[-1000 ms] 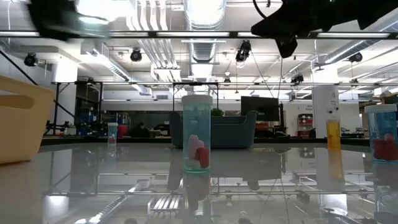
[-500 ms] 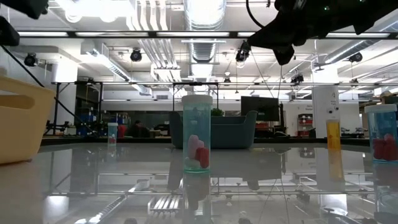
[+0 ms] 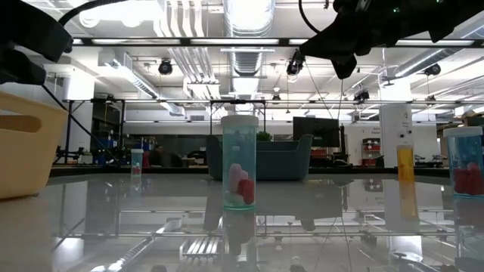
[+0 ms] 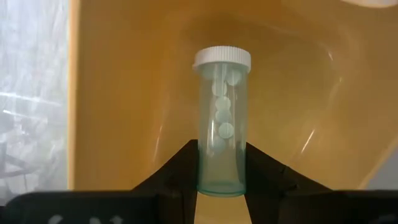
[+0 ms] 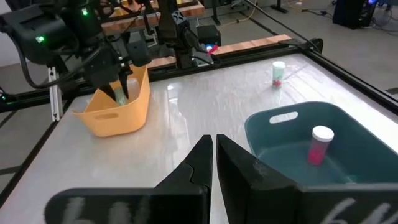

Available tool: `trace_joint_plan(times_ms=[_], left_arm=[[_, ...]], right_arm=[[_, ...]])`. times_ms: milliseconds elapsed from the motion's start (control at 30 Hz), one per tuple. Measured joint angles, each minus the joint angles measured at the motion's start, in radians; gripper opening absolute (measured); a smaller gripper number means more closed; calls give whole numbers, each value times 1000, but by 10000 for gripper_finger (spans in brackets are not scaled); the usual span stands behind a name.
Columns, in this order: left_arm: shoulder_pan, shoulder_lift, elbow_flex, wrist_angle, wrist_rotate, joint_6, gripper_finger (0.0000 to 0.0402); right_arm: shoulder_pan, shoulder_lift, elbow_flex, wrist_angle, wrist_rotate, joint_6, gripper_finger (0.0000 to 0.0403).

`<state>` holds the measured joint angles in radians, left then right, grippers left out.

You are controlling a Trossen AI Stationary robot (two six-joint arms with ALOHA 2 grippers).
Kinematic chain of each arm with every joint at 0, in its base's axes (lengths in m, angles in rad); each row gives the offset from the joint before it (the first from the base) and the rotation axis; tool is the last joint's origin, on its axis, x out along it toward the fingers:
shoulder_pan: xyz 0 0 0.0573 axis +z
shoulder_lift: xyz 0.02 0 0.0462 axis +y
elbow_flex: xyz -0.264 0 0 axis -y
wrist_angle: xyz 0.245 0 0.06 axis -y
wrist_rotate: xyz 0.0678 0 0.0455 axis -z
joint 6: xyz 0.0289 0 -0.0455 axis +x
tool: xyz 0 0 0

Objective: Pick and place medicine bottles into bin by pill shape (circle, oval)
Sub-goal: Put the green tablet bottle into the yellow bin, then put the orange capsule bottle into the blue bin

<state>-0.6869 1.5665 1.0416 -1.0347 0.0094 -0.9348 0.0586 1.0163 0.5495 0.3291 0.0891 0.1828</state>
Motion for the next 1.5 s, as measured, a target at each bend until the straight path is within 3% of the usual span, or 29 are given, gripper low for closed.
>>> trace_joint_plan(times_ms=[233,600,833,1067,1233,1400,1500], left_arm=[[0,0,0,4,0,38,92],[1,-3,10,-2,0,79,184],[15,-9,80,-24,-22,94,184],[46,-11,150,-29,-171,208,163],[63,-17,178,-6,-364,348,144],[89,-57,171,124,-565,551,122],[118,-95,144,267,-596,701,107]], right_arm=[[0,0,0,0,0,-3,13],[0,0,0,-3,1,-4,13],[0,-1,0,-10,1,3,13],[8,7,0,-34,0,2,13],[22,14,0,-50,0,32,13],[30,13,0,-71,-1,47,13],[29,13,7,-98,-3,91,13]])
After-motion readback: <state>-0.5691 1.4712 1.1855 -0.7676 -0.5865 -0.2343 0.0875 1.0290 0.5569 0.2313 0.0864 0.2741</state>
